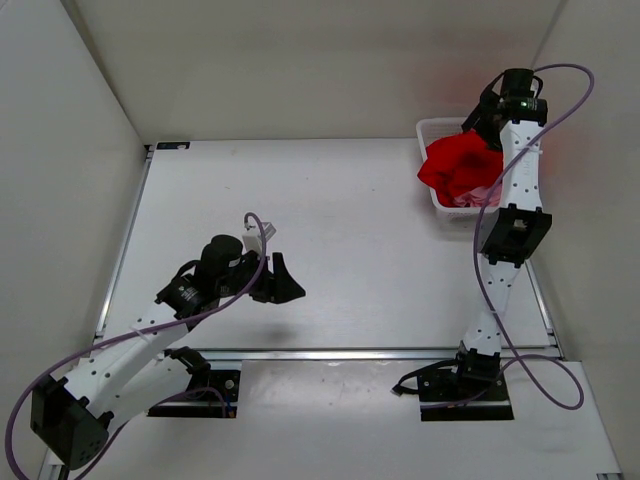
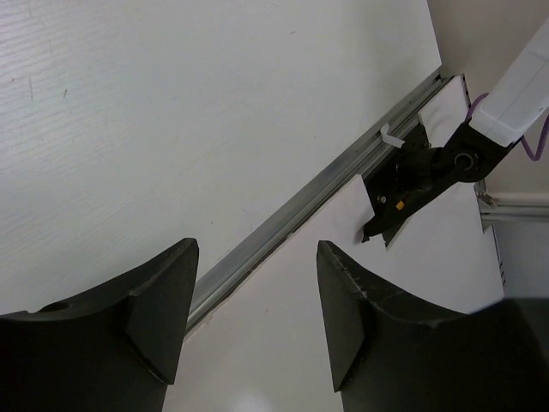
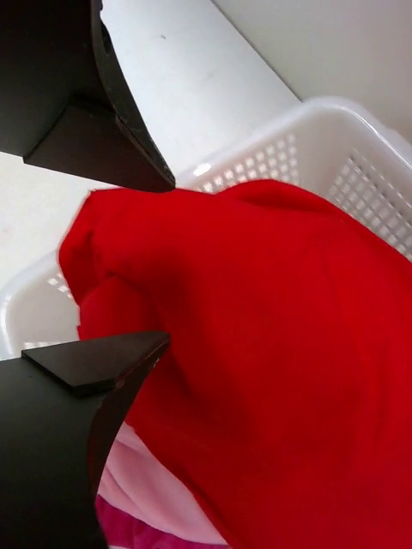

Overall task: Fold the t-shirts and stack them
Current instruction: Pick up the crumpled T-shirt from the bin.

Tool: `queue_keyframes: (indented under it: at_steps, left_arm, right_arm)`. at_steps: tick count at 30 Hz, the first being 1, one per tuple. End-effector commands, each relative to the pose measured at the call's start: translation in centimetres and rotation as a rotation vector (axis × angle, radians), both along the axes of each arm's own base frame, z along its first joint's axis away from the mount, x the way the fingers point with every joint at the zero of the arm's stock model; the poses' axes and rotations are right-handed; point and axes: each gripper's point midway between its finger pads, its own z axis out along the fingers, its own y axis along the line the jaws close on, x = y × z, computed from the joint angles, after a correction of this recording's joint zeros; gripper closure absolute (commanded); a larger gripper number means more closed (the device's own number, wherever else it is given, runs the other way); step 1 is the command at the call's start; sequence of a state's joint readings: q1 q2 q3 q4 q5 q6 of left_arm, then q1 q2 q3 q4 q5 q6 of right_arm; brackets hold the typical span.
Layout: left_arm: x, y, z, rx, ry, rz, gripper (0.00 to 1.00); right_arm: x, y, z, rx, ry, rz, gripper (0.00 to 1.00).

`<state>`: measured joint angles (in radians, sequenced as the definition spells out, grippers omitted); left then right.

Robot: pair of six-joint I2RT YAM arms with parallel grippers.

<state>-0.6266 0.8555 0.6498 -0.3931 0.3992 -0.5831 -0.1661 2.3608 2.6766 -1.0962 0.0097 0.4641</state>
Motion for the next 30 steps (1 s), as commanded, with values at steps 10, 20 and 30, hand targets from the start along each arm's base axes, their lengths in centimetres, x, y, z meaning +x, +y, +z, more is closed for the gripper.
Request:
queue_keyframes:
  at_steps: [10, 20, 30]
  left_arm:
    - [0.7, 1.0, 1.1, -0.006, -0.033, 0.042, 0.31]
    - [0.5, 1.5, 1.3, -0.026, -0.043, 0.061, 0.31]
    - [0.2, 1.4, 0.5, -0.022, -0.027, 0.049, 0.31]
  right_arm:
    - [-2.3, 0.1, 0.1, -0.143, 0.095, -0.053, 0.41]
    - [-3.6, -1.8, -2.0, -0.184, 0.184, -0.126, 0.39]
    - [-1.1, -1.3, -1.3, -0.119, 0.084, -0.055, 0.39]
